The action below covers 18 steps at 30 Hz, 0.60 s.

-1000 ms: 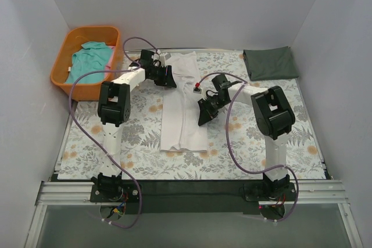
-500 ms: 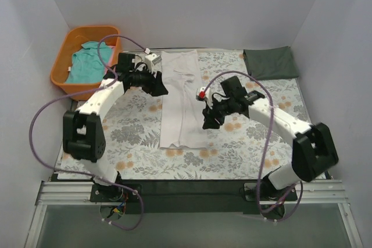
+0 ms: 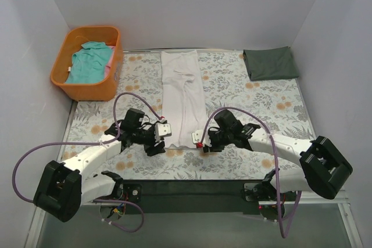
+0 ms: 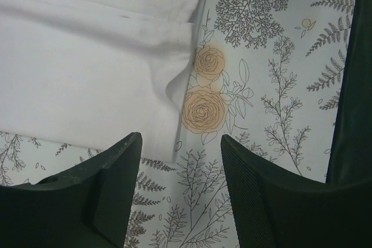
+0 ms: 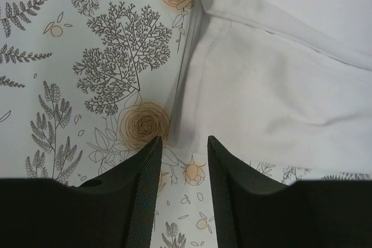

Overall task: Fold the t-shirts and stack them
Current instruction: Fold the tshirt

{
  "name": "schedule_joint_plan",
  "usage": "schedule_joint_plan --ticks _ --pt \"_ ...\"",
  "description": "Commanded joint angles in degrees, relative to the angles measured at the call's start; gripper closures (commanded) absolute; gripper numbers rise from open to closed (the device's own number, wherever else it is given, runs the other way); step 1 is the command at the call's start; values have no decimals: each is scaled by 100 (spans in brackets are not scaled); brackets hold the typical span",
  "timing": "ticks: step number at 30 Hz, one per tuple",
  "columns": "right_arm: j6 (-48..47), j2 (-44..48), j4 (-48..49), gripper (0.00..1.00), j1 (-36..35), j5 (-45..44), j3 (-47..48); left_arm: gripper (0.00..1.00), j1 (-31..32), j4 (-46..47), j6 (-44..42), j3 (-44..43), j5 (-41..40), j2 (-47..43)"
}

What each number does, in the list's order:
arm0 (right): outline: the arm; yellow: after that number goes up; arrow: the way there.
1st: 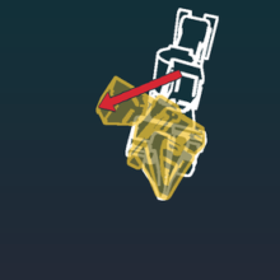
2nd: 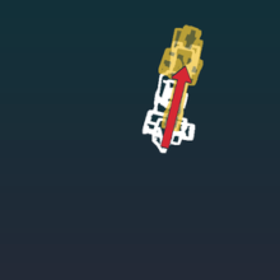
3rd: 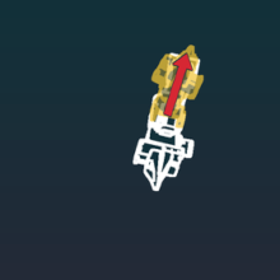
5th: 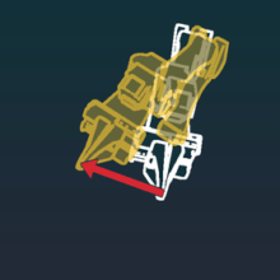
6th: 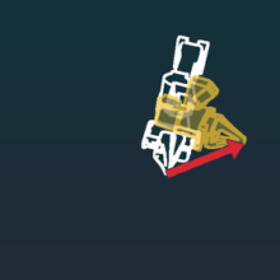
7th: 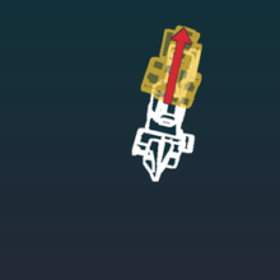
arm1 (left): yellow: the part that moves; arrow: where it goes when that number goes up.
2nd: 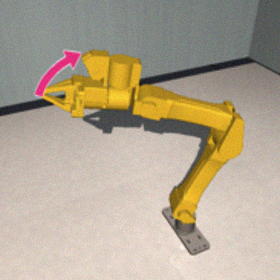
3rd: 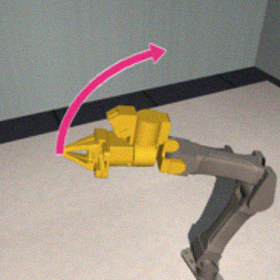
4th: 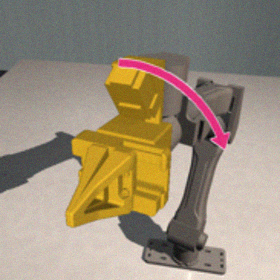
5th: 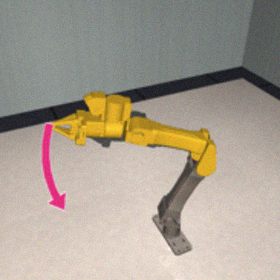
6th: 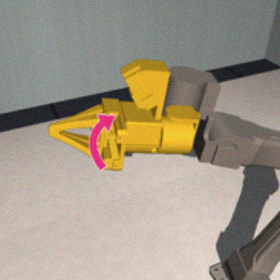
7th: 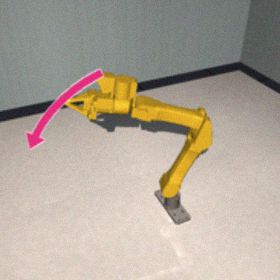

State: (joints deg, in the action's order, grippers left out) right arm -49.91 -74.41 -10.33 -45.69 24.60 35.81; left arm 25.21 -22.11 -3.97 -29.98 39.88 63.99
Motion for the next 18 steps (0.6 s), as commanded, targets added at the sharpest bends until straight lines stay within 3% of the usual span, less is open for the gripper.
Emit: schedule_joint_plan --ticks 1,10,18 --pt "-396 -108 725 62 -133 -148 -136 46 177 576 -473 27 -393 -97" --pt "-406 -336 778 65 -379 -104 -259 47 344 646 -816 264 -428 105" --pt "-397 -768 795 67 -519 -297 -154 56 441 655 -983 431 -560 483"
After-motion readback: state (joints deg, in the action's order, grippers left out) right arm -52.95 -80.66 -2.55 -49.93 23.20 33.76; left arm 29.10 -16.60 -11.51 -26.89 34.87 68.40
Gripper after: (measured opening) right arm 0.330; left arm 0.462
